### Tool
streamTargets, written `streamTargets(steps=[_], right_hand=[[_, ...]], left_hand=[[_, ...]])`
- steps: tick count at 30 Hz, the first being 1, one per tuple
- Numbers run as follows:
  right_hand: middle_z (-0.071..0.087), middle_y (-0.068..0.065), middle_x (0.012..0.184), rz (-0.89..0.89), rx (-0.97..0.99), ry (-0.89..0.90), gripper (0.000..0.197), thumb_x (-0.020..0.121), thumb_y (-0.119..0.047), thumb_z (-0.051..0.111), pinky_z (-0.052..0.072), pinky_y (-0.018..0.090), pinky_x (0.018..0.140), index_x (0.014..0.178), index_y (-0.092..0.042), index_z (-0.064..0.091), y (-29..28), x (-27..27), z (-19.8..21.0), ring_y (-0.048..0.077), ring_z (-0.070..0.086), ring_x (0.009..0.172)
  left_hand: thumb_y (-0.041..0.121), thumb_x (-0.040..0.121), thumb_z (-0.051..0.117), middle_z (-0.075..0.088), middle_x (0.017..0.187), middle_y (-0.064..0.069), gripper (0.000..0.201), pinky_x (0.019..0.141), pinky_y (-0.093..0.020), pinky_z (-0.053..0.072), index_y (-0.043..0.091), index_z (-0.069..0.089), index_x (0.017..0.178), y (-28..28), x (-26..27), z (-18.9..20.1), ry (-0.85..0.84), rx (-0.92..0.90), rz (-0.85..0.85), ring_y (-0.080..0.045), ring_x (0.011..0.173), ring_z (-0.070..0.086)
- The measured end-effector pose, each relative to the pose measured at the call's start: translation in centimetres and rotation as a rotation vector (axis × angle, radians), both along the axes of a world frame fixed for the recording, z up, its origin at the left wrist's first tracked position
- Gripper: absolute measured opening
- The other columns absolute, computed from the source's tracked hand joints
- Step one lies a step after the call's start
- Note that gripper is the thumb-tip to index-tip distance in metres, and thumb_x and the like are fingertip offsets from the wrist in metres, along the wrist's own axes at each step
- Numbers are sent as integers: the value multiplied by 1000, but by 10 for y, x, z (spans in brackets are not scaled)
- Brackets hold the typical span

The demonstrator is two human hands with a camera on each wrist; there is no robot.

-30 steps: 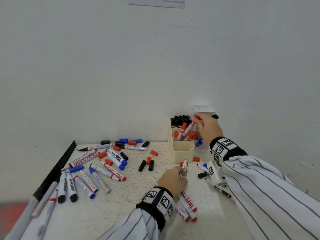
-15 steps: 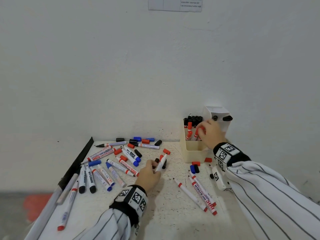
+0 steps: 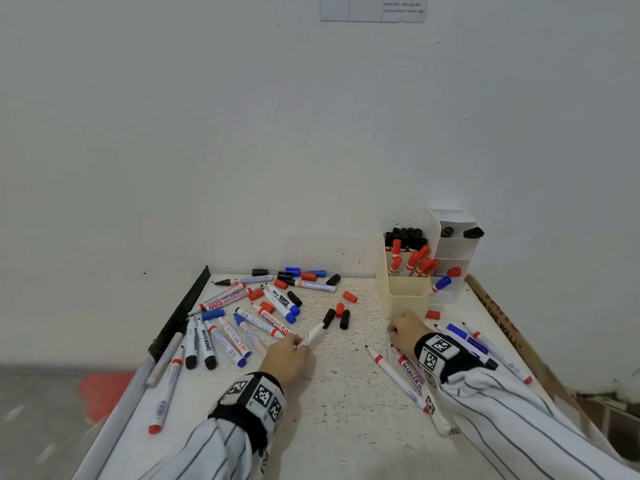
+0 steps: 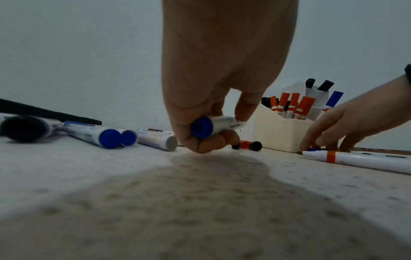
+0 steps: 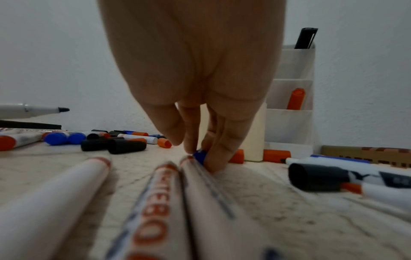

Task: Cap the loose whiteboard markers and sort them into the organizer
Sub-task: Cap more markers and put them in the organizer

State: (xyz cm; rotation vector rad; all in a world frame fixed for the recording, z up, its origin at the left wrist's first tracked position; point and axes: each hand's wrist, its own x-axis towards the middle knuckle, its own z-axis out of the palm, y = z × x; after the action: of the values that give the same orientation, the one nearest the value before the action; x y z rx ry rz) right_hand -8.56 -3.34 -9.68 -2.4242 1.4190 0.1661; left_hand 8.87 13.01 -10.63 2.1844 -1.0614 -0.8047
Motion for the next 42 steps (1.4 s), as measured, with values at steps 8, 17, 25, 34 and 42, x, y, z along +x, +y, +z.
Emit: streamTargets(steps=[8, 17, 25, 34, 42], right_hand=[[52, 8, 94, -1, 75, 7, 31, 93, -14, 43, 41, 25, 73, 117, -1, 58, 6, 8, -3, 19, 50, 86], [52, 7, 90, -78, -38, -332, 8, 91, -7, 47, 38, 25, 72, 88, -13, 42, 16, 6, 5, 19, 49, 81], [55, 10, 124, -53, 46, -284, 28, 93, -11, 49, 43, 25, 91, 120, -12, 54, 23, 1, 2, 21, 54, 109], [37, 5, 146, 31, 190, -284, 51, 90, -8, 47, 32, 30, 106, 138, -24, 41, 32, -9, 8, 22, 37, 132], [44, 10, 133, -344, -84, -92, 38, 92, -20, 47, 38, 38, 102, 130, -19, 46, 3, -63, 5, 28, 42, 122]], left_hand=[[21, 96, 44, 55, 122, -8, 31, 66, -16, 40, 14, 48, 125, 9, 9, 1, -3, 1, 22, -11, 87, 52], [24, 96, 45, 62, 111, -8, 31, 80, -26, 45, 11, 54, 122, 2, 7, -5, 16, -85, 86, -16, 86, 54], [26, 95, 46, 62, 115, -10, 33, 88, -31, 50, 12, 53, 124, 3, 9, -7, 14, -32, 25, -19, 91, 59], [27, 95, 47, 61, 112, -7, 32, 78, -25, 48, 13, 54, 123, 0, 12, -10, -12, -2, -27, -13, 83, 55], [27, 95, 47, 62, 110, -8, 34, 70, -24, 49, 12, 53, 126, -2, 11, -12, -11, -35, -17, -13, 79, 54]])
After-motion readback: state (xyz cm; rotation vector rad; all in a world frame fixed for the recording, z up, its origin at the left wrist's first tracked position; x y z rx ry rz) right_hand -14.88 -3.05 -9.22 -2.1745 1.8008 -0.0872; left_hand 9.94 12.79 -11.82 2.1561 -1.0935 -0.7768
